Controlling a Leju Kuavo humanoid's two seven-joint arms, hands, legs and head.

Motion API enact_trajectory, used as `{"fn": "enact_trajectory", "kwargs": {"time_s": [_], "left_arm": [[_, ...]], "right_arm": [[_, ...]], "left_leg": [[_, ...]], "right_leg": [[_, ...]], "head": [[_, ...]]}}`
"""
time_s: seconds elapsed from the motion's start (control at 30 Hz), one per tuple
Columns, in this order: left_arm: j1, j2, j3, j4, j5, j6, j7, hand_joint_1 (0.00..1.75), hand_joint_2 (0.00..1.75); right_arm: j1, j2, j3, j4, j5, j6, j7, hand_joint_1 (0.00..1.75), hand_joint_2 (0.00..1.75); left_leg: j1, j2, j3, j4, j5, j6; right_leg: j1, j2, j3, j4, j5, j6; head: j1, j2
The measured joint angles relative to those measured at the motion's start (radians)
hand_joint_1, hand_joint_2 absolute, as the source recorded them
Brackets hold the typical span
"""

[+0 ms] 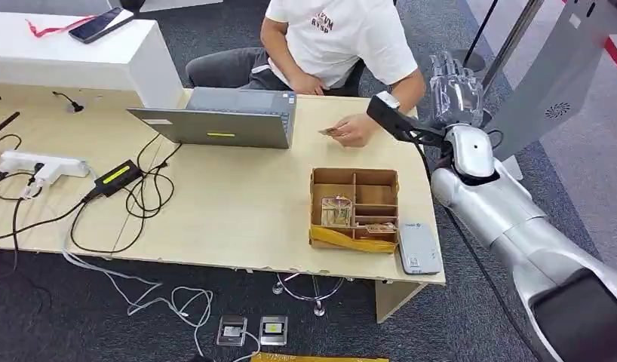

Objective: Pass the card to the sensor for recognition and then transmit it.

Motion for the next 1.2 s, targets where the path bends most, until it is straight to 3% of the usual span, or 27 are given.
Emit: {"fn": "enact_trajectory", "kwargs": {"time_s": [0.2,0.47,0.57,0.87,1.2], "left_arm": [[0.004,-0.002,-0.002,0.000,0.022,0.005,-0.005,0.00,0.00],[0.013,-0.002,-0.002,0.000,0.031,0.005,-0.008,0.00,0.00],[0.016,-0.002,-0.002,0.000,0.045,0.006,-0.030,0.00,0.00],[0.037,0.001,0.004,0.000,0.040,0.007,-0.078,0.00,0.00],[0.042,0.002,0.031,0.000,0.024,0.007,-0.079,0.00,0.00]], "right_arm": [[0.054,-0.020,-0.044,-0.082,-0.166,-0.112,-0.104,0.00,1.75],[0.138,-0.066,-0.098,-0.289,-0.199,-0.117,-0.108,0.00,1.75],[0.179,-0.078,-0.118,-0.359,-0.281,-0.099,-0.184,0.00,1.75],[0.483,-0.146,-0.162,-0.756,-0.304,0.003,-0.264,0.00,1.75],[0.669,-0.224,-0.201,-0.941,-0.140,0.104,-0.199,0.00,1.75]], "left_leg": [[0.000,0.001,0.001,0.000,0.000,0.000],[0.000,0.001,0.001,0.000,0.000,0.000],[0.000,0.001,0.002,0.000,0.000,0.000],[0.001,0.001,0.002,0.000,-0.002,-0.002],[0.001,0.001,0.002,0.000,-0.002,-0.002]], "right_leg": [[0.000,0.001,0.000,0.000,0.000,0.000],[0.000,0.000,0.000,0.000,0.000,0.000],[0.000,0.000,0.002,0.000,0.000,0.000],[0.001,0.000,0.001,-0.001,-0.001,-0.001],[0.001,0.001,0.002,-0.001,0.000,-0.002]], "head": [[0.000,0.000],[0.000,0.000],[0.000,0.000],[0.000,0.000],[0.000,0.000]]}}
